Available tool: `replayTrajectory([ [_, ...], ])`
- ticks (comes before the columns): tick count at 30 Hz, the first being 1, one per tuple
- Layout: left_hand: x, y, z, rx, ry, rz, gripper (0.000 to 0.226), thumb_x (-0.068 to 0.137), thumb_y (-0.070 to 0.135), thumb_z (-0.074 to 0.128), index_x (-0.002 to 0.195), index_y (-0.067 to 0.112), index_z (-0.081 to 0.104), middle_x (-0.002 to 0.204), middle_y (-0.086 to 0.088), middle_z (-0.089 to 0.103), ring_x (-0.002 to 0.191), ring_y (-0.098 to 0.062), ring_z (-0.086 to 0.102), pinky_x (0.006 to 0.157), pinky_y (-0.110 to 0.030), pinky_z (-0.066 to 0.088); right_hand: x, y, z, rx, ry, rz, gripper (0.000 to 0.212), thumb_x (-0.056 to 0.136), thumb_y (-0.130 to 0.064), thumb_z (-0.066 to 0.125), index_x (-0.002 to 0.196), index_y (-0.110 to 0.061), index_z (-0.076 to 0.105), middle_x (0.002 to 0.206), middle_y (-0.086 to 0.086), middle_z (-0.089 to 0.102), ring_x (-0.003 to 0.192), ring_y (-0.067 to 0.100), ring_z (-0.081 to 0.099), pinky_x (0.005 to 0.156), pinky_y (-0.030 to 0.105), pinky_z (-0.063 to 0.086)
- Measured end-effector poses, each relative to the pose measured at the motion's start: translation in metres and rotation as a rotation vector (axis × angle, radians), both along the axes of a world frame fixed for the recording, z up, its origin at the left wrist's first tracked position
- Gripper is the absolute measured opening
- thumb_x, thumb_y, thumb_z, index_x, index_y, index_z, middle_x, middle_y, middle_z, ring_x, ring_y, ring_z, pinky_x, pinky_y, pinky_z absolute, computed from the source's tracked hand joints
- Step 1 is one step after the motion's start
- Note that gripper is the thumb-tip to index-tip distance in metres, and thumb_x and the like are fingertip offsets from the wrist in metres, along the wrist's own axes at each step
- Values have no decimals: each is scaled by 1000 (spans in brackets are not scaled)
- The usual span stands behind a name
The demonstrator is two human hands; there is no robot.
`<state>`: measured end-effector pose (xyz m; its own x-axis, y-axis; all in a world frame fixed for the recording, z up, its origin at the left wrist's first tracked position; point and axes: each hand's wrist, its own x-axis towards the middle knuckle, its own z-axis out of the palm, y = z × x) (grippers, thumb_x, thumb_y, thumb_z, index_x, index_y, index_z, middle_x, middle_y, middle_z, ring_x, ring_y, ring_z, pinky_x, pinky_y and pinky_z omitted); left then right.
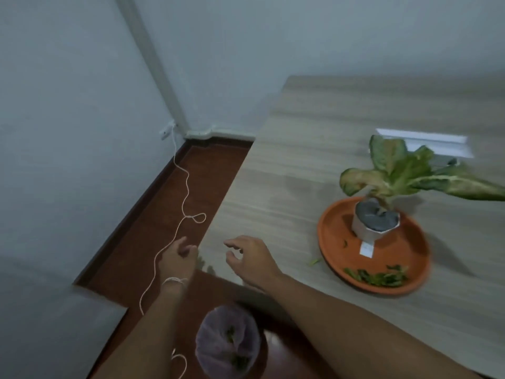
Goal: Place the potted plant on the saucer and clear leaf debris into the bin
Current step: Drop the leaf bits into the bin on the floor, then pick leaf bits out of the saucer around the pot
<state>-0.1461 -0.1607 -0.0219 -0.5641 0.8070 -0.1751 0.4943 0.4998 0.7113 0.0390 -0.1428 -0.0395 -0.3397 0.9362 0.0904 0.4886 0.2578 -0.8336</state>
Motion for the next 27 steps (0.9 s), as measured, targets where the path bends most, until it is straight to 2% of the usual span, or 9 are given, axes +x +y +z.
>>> replayTrajectory([
  [2, 36, 20, 10, -42, -6, -138, 38, 75, 25, 69, 113, 16, 68, 106, -12, 73, 103, -31, 67, 94, -37, 52, 44, 7, 8, 7, -38, -59, 34, 88, -23, 61, 119, -13, 71, 116, 5, 74, 104, 18, 67, 96, 33, 52],
  [5, 110, 36, 12, -116, 5, -404, 35, 77, 22, 72, 110, 14, 69, 99, -11, 73, 94, -25, 68, 89, -30, 52, 123, 9, 5, -32, -129, -171, 34, 89, -26, 60, 120, -15, 70, 119, 3, 72, 110, 18, 64, 99, 36, 50],
  [9, 197, 40, -9, -233, 84, -669, 34, 80, 30, 69, 111, 17, 69, 102, -5, 74, 95, -19, 68, 89, -26, 52, 226, 4, 0, -91, -308, -248, 19, 84, -21, 59, 95, -13, 73, 95, 6, 74, 89, 25, 66, 81, 43, 54],
  [13, 238, 42, -33, -345, 175, -815, 29, 76, 34, 68, 102, 21, 73, 104, -5, 75, 98, -21, 69, 90, -26, 54, 287, -4, -9, -168, -410, -339, 27, 78, -35, 55, 95, -22, 72, 91, -1, 74, 85, 21, 67, 75, 37, 54],
  [16, 249, 44, -41, -404, 256, -951, 31, 73, 35, 67, 98, 19, 74, 106, -7, 74, 101, -26, 67, 89, -29, 53, 308, -9, -20, -294, -466, -290, 17, 76, -33, 55, 63, -23, 58, 70, -3, 63, 72, 20, 62, 67, 38, 48],
  [17, 251, 45, -41, -411, 282, -987, 30, 74, 37, 66, 96, 18, 74, 104, -8, 74, 101, -27, 67, 87, -30, 52, 311, -9, -24, -306, -483, -261, 21, 78, -31, 58, 59, -24, 51, 68, -3, 60, 70, 19, 60, 66, 38, 47],
  [21, 255, 54, -46, -403, 335, -1058, 28, 79, 30, 60, 96, 14, 75, 102, -11, 74, 99, -29, 67, 88, -32, 54, 305, -11, -31, -380, -516, -243, 20, 80, -36, 67, 70, -19, 62, 75, -3, 65, 71, 15, 60, 70, 37, 50],
  [24, 254, 58, -51, -381, 366, -1083, 28, 82, 26, 54, 97, 13, 74, 102, -14, 73, 99, -32, 67, 90, -34, 54, 289, -13, -37, -410, -565, -264, 35, 78, -41, 67, 58, -18, 51, 70, 0, 60, 67, 19, 56, 65, 37, 47],
  [27, 249, 61, -56, -358, 419, -1130, 30, 87, 27, 50, 102, 14, 72, 106, -14, 72, 102, -31, 66, 94, -35, 53, 280, -11, -42, -385, -614, -267, 42, 76, -46, 65, 53, -19, 43, 68, 3, 61, 68, 23, 60, 63, 36, 47],
])
